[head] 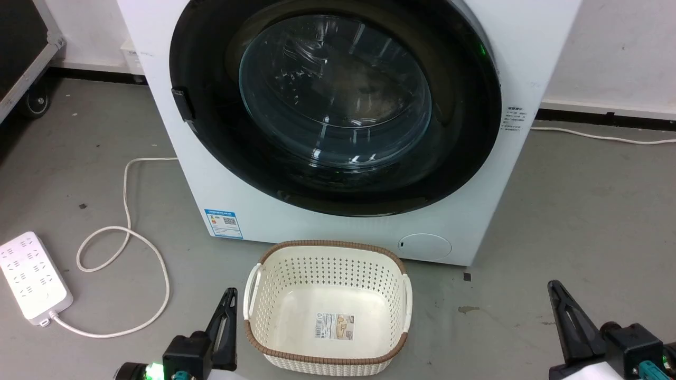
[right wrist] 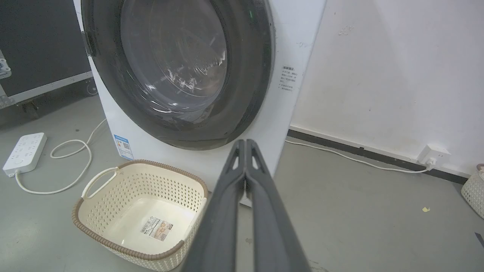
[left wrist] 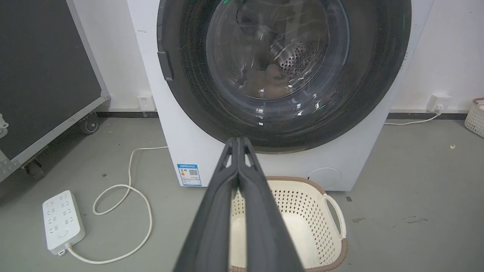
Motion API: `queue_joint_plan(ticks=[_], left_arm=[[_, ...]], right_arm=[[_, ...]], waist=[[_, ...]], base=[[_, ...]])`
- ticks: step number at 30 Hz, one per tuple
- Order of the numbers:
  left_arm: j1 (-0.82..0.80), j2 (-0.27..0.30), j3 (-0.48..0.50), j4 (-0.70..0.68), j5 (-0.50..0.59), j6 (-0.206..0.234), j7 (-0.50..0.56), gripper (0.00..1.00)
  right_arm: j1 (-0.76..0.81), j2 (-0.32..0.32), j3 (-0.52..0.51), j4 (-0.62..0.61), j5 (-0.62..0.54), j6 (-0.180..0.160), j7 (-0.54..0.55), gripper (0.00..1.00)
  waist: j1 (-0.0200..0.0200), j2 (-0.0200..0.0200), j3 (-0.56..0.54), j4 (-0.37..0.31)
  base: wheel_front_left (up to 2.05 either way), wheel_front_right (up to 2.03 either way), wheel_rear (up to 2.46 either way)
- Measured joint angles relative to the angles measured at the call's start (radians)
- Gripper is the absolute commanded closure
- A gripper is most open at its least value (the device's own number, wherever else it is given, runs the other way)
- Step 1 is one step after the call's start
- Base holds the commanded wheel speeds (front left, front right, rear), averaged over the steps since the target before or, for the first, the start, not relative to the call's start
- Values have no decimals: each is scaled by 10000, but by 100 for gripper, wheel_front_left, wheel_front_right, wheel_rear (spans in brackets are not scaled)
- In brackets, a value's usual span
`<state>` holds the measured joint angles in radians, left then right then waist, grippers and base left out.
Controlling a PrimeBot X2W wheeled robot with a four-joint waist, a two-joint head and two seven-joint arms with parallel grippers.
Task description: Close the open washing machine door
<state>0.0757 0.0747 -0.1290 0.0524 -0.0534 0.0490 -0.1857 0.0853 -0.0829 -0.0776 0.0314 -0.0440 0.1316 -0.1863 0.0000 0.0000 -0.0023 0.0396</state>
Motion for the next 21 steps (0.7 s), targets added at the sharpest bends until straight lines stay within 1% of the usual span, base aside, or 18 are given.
queue_joint_plan(ticks=[7,21], left_arm=[[-92,-8,107,-25,65,-79,119,100],[-151,-44,278,-123,96,-100,393,100]], right_arm=[[-55,23,61,-12,13,0,121,100],[-131,65,178,-56,38,0,418,100]], waist=[[0,0,1,-31],[0,0,5,-91]], base=[[0,0,0],[0,0,0]])
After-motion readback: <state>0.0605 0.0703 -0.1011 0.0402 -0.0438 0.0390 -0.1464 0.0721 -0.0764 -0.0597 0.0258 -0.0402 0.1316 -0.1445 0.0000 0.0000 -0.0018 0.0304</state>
